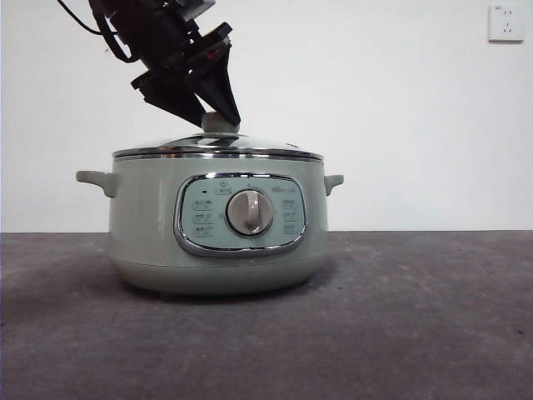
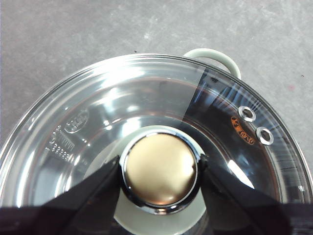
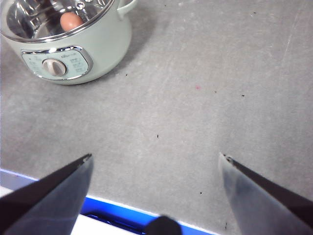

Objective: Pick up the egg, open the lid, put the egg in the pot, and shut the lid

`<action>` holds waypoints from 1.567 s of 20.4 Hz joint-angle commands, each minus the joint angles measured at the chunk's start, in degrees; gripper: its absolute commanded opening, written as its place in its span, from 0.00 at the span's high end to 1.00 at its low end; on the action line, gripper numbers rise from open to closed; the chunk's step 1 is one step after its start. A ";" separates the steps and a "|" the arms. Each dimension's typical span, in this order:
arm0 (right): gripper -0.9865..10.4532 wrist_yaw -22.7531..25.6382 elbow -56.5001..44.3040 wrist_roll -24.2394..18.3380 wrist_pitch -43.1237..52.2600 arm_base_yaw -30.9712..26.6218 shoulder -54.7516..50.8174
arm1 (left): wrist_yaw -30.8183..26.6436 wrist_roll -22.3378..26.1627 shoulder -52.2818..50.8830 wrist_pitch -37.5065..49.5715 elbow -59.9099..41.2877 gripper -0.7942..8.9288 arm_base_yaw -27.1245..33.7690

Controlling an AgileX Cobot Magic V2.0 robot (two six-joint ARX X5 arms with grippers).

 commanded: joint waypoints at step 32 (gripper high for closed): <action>0.53 0.00 -0.44 -0.07 0.35 0.04 -0.24 | 0.42 -4.28 -34.16 -35.91 3.45 0.56 0.17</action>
